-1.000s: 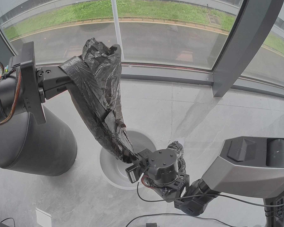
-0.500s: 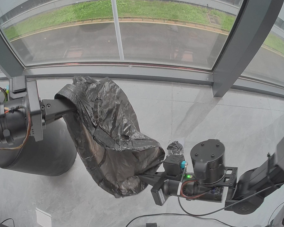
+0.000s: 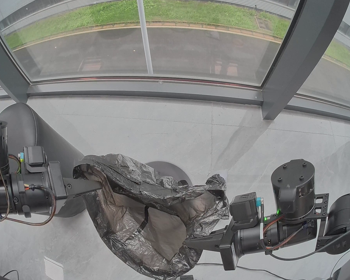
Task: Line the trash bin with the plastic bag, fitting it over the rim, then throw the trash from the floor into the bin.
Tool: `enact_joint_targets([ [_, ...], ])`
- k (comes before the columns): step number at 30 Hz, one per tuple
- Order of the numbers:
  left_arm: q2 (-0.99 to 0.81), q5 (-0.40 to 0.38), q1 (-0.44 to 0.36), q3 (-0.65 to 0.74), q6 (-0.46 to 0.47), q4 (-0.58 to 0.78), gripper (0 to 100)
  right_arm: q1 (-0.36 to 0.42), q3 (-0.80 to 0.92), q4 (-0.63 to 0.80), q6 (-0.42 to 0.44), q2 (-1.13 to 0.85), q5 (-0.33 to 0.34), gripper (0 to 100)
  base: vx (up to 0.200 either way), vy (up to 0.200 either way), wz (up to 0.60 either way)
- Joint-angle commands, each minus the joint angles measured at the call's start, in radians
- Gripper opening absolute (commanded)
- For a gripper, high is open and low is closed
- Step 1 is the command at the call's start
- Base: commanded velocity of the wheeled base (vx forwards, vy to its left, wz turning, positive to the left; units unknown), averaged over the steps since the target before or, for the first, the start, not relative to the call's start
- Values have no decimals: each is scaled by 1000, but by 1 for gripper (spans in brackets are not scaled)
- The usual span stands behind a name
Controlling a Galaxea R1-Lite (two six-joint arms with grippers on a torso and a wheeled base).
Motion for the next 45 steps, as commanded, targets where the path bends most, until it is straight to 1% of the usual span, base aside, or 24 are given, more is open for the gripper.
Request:
enact_joint_targets([
  [1,53,2,19,9,3,-20,0,-29,-17,-34,4,72,3,0,0,0,0],
  [3,82,-3,30,10,1,-63,0,-43,-35,-84,6,118,3,0,0,0,0],
  [7,129,-6,48,4,0,-91,0,-64,-63,-123,6,172,1,0,0,0,0],
  [14,220,-10,87,-22,1,-117,0,-86,-132,-123,3,263,1,0,0,0,0],
  [15,255,-10,105,-31,0,-143,0,-95,-166,-123,0,301,1,0,0,0,0],
  [17,269,-10,113,-37,0,-157,0,-98,-182,-123,-2,319,1,0,0,0,0],
  [19,306,-10,137,-54,1,-186,0,-112,-236,-123,-5,370,0,0,0,0,0],
  [24,346,-10,162,-89,1,-201,0,-130,-319,-123,-8,437,-2,0,0,0,0],
  [28,367,-12,168,-105,1,-211,0,-139,-354,-123,-14,468,-6,0,0,0,0],
  [32,393,-12,168,-109,1,-270,0,-159,-388,-121,-29,491,-9,0,0,0,0],
  [37,428,-39,169,-117,0,-335,0,-190,-416,-121,-32,506,-9,0,0,0,0],
  [45,454,-41,171,-152,-2,-347,0,-202,-457,-110,-60,514,-9,0,0,0,0],
])
